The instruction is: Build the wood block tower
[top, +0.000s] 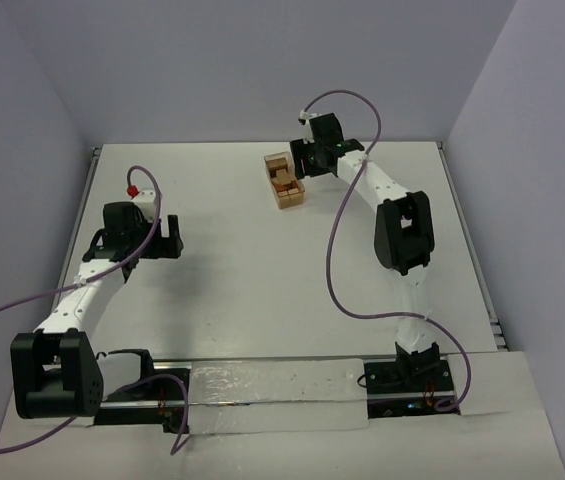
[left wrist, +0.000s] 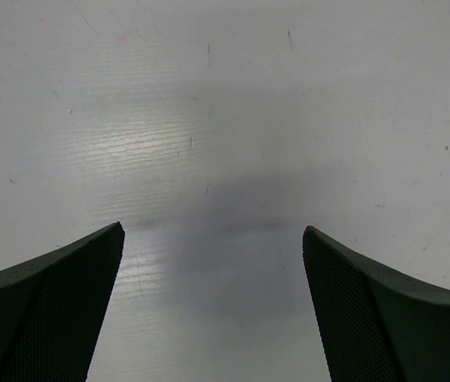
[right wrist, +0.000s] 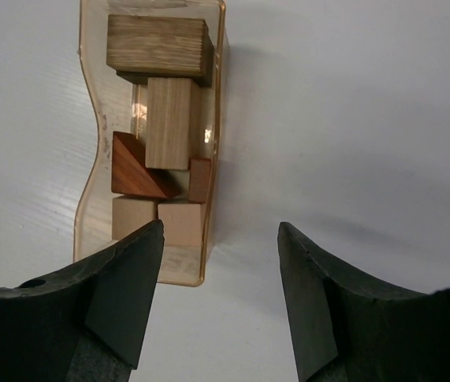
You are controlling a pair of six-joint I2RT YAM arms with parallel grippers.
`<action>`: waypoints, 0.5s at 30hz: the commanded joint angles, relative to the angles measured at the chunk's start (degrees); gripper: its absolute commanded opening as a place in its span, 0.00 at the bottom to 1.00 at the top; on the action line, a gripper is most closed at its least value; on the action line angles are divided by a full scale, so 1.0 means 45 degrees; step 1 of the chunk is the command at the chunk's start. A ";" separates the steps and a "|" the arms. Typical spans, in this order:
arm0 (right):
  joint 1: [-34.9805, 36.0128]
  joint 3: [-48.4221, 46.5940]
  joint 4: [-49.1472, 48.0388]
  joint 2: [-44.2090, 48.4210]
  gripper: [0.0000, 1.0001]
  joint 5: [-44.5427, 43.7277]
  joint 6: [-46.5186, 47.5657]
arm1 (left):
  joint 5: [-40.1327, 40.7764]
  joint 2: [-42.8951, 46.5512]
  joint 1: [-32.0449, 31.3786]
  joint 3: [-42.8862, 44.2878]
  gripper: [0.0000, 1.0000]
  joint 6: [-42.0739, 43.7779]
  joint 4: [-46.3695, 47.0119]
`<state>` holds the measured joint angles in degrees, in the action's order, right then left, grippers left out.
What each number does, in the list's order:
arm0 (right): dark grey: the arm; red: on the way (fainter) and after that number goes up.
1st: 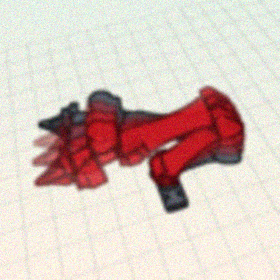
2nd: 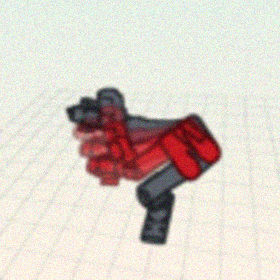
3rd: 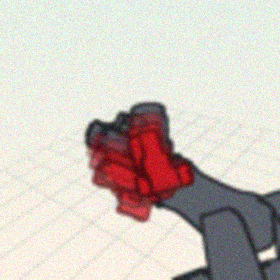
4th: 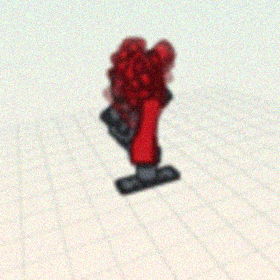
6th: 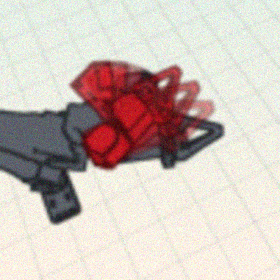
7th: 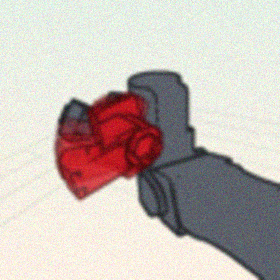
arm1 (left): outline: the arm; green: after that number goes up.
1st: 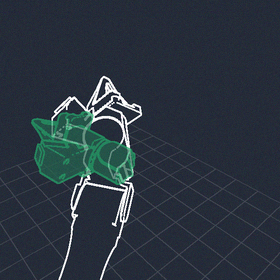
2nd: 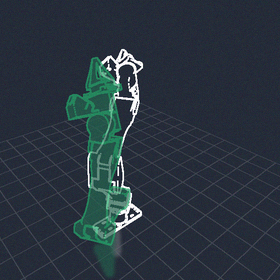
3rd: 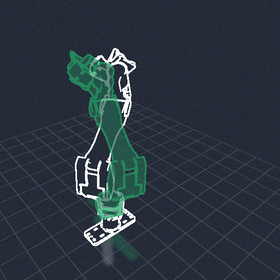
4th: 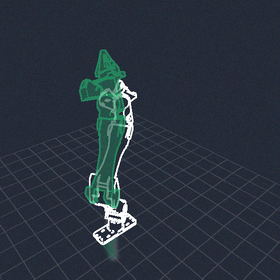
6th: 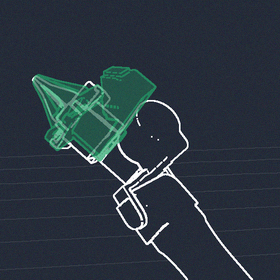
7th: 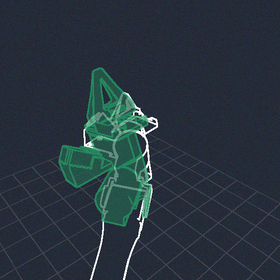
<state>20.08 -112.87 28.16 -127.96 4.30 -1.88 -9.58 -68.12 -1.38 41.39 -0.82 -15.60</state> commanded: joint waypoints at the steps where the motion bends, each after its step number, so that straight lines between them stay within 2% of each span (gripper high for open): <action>1: 0.0317 -0.0940 0.0289 -0.0584 0.66 -0.0235 0.0076 | 0.0001 0.0050 -0.0088 0.0499 0.99 -0.0136 0.0459; 15: 0.0450 -0.2005 0.0762 -0.1814 0.55 -0.1551 0.0195 | 0.0077 0.0000 -0.0580 0.0638 0.99 -0.0151 0.0459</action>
<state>21.98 -117.51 31.11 -134.52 0.04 -1.38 -9.58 -68.82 -3.01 41.58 -1.08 -15.59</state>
